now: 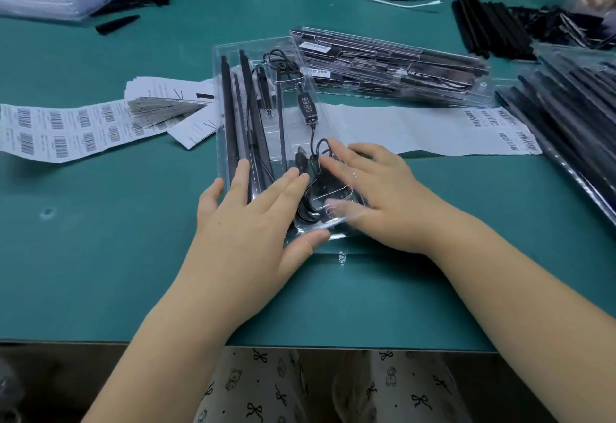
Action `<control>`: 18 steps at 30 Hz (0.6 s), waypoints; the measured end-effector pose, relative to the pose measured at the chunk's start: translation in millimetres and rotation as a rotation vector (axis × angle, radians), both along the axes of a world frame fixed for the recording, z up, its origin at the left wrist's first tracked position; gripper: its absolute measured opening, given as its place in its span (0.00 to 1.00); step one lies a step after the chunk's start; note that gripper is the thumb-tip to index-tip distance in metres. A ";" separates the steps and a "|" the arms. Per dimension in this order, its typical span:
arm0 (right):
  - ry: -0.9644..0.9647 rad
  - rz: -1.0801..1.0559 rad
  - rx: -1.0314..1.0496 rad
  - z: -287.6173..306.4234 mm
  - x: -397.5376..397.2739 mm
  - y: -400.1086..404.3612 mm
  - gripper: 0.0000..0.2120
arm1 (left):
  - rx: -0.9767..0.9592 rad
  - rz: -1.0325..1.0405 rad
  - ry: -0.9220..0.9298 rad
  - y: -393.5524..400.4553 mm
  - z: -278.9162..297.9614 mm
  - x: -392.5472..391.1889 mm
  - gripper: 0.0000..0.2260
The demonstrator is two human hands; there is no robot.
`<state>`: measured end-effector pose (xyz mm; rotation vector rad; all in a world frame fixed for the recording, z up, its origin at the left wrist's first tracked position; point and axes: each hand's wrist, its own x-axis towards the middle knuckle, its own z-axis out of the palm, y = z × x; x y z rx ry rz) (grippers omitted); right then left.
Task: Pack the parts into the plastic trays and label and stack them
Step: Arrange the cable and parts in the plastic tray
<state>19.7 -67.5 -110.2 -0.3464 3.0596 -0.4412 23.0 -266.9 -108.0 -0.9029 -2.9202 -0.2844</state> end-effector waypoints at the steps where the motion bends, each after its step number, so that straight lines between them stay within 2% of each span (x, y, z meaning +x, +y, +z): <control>1: -0.030 0.017 0.031 -0.1 1.7 1.4 0.44 | 0.007 -0.007 -0.005 -1.7 -1.5 -0.5 0.37; 5: -0.069 -0.001 0.020 0.6 2.7 -0.1 0.52 | 0.176 -0.044 -0.066 -12.0 -4.7 -4.2 0.36; 8: -0.018 -0.091 -0.038 0.2 0.8 -9.6 0.55 | 0.280 -0.065 -0.107 -16.5 -4.5 -6.0 0.34; 12: 0.006 -0.168 -0.104 -1.6 -1.0 -17.9 0.51 | 0.282 -0.072 -0.106 -18.2 -4.2 -6.5 0.32; 18: -0.058 -0.167 -0.138 -7.0 -2.5 -13.8 0.37 | 0.210 -0.063 -0.125 -15.6 -2.7 -8.4 0.32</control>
